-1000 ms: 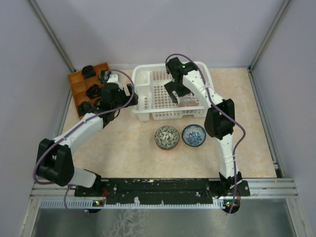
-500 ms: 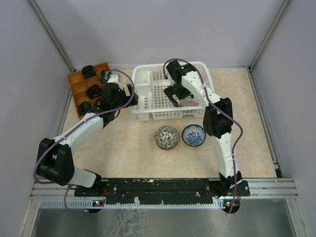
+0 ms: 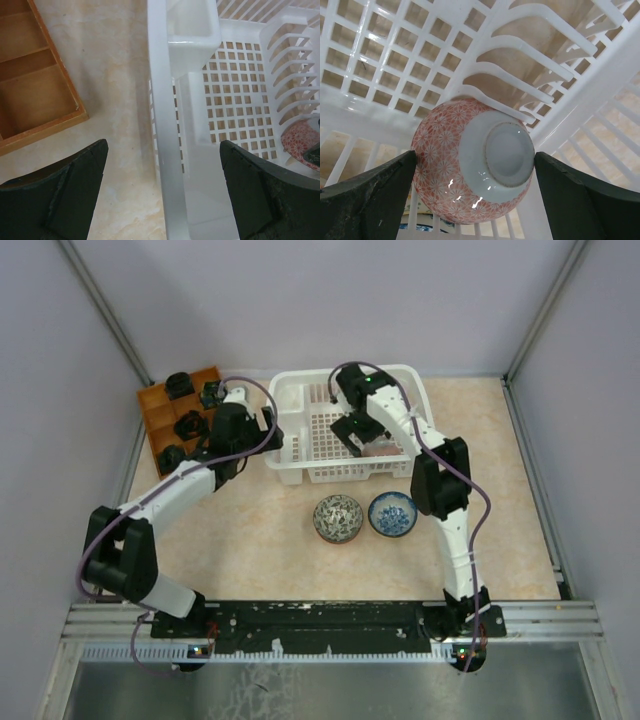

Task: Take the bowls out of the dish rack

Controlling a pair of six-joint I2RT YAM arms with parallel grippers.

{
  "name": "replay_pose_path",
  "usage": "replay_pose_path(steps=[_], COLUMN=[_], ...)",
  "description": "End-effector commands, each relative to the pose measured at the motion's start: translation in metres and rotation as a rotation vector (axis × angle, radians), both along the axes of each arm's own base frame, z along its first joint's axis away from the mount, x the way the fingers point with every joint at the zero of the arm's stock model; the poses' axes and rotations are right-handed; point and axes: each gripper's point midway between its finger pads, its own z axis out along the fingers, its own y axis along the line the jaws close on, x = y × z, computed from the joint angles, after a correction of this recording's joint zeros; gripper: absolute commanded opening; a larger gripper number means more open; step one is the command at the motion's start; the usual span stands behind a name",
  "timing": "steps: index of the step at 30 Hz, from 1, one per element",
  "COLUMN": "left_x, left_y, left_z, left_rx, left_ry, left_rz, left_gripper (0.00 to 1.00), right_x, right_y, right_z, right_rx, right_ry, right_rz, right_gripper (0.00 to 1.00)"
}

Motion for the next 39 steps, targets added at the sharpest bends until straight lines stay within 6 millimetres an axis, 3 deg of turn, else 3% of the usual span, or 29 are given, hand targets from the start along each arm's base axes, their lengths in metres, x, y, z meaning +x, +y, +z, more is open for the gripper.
replay_pose_path(steps=[1,15,22,33,39], left_x=[0.014,0.025,0.029,0.038,0.041], left_y=[-0.007,-0.007,-0.006,-0.012,-0.002], left_z=[0.013,0.016,0.015,-0.004,-0.014], left_rx=[-0.001,0.023,0.040,0.051,0.095], left_ry=[-0.036,-0.021,-0.012,0.034,0.063], left_rz=[-0.010,0.007,0.017,0.010,0.065], left_gripper=[0.99,0.99,0.99,0.98,0.97], right_x=[-0.025,-0.046,-0.049,-0.033,-0.023], right_y=[0.002,-0.001,-0.020,-0.041,-0.052], right_z=[-0.027,-0.022,-0.025,-0.011,-0.007], right_rx=[-0.006,0.014,-0.067,-0.160,-0.210], right_ry=[0.154,0.246,0.243,0.153,0.113], right_rz=[0.117,0.288,0.262,0.211,0.173], right_gripper=[0.99,0.99,0.99,0.98,0.93])
